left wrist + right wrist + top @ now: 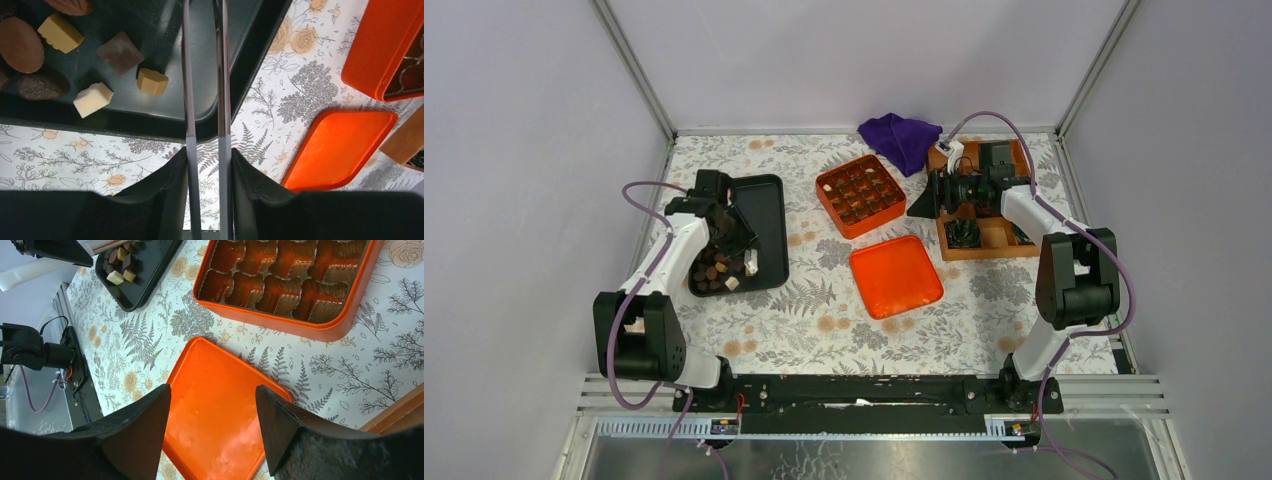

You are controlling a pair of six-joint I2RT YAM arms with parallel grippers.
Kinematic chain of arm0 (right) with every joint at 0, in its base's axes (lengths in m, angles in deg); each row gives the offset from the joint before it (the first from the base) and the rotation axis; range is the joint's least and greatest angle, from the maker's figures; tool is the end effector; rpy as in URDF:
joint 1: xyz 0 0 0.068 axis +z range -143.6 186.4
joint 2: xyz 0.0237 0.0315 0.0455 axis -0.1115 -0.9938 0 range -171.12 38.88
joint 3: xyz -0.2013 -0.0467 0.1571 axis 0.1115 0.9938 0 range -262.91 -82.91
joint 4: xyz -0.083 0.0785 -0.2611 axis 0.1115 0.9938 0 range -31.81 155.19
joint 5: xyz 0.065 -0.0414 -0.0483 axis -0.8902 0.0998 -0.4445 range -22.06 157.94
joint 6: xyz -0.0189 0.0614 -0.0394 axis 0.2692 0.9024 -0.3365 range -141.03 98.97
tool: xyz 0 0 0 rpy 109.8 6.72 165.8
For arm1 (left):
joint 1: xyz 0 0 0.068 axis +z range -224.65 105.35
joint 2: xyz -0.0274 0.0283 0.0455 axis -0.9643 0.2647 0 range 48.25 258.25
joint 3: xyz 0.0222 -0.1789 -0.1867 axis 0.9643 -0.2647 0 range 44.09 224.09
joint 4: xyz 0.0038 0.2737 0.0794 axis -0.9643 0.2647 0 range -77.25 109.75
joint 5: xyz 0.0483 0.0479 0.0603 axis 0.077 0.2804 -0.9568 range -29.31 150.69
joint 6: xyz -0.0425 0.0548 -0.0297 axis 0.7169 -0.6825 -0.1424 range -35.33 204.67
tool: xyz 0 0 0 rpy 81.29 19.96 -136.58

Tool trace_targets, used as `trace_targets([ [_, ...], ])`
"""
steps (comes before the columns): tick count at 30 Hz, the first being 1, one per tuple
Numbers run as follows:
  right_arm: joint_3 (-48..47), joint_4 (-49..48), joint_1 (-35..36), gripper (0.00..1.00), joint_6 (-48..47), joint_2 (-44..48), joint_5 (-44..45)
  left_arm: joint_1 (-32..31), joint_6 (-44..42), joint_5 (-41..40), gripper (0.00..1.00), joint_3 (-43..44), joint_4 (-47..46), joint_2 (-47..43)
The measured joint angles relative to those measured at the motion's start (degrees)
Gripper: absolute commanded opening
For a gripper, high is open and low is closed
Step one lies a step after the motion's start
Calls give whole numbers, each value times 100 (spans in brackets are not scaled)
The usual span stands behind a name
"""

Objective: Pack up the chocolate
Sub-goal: Pick up the fake chocolate from the plate.

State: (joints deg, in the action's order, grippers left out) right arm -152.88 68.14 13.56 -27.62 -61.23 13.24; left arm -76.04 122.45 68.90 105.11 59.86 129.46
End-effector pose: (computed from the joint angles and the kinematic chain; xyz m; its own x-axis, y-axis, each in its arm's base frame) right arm 0.4027 0.1028 0.2049 -0.5555 -0.1367 -0.8202 -0.7603 0.4830 0.4344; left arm 0.3085 -0.0165 0.1976 -0.7774 -0.5877 -0.2242 -0.5025 0.7947 -0.3406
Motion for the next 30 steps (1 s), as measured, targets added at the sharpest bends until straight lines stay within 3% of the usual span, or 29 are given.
trace_targets([
  [5, 0, 0, 0, 70, 0, 0, -2, 20, -378, 201, 32, 162, 0, 76],
  [15, 0, 2, 0, 71, -4, 0, -4, 133, -739, 212, 46, 221, 13, 369],
  [30, 0, 2, 0, 71, -7, 0, -9, 485, -887, 151, 48, 514, -9, 693],
])
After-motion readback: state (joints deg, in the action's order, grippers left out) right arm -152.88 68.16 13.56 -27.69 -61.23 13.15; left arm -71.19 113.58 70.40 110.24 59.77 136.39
